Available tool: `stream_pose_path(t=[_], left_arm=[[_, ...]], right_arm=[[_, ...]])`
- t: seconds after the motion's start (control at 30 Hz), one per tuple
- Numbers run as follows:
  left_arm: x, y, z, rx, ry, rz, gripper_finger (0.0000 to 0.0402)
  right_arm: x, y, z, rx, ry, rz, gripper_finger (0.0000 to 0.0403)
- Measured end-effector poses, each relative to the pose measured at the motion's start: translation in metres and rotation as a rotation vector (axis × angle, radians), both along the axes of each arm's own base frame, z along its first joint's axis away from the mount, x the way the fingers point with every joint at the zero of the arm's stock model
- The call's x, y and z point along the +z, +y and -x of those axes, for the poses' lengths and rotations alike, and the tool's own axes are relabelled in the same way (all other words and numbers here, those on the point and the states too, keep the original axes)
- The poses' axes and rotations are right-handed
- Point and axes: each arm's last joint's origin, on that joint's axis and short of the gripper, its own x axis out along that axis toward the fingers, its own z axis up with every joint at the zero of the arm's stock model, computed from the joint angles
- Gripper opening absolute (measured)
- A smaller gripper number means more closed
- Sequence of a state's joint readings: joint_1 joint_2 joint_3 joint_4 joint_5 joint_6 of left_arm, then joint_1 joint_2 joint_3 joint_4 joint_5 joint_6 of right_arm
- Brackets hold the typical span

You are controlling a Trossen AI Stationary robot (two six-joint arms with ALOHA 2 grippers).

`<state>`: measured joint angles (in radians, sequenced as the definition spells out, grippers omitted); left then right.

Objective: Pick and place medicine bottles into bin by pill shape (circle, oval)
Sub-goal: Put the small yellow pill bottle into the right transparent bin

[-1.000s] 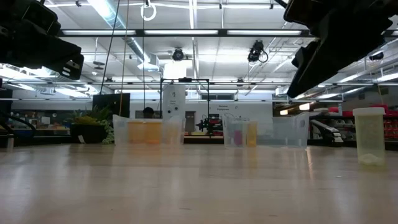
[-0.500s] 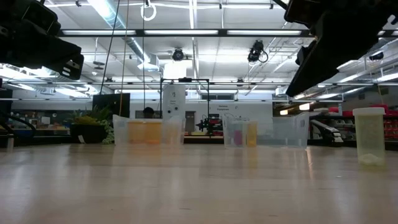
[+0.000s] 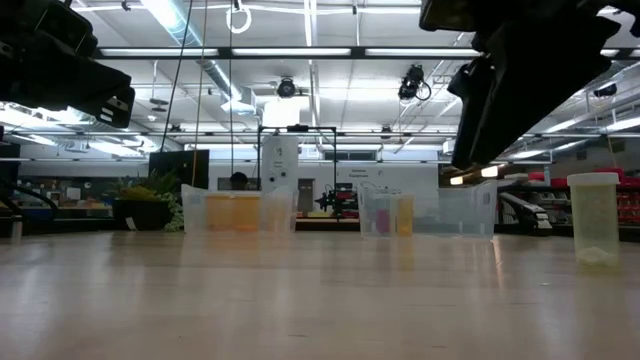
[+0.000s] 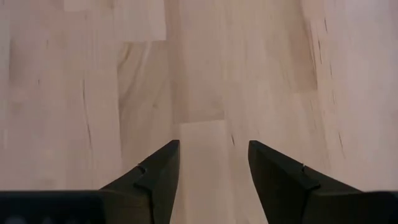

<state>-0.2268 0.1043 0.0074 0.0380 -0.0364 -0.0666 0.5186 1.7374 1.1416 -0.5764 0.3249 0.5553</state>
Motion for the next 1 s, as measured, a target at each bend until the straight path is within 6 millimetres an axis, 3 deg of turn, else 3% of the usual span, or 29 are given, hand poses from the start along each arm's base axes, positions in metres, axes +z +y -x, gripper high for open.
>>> stream_pose_path(t=[0.5,0.77,1.0], left_arm=[[0.000,0.000,0.000,0.000,0.003,-0.001,0.0036],[0.000,0.000,0.000,0.000,0.003,-0.001,0.0036],[0.000,0.000,0.000,0.000,0.003,-0.001,0.0028]], right_arm=[[-0.004,-0.005,0.007,0.004,0.082,0.034,0.0198],[-0.005,-0.004,0.011,0.033,0.169,-0.068,0.0198],[-0.003,-0.006,0.016,0.004,0.229,-0.047,0.0198]])
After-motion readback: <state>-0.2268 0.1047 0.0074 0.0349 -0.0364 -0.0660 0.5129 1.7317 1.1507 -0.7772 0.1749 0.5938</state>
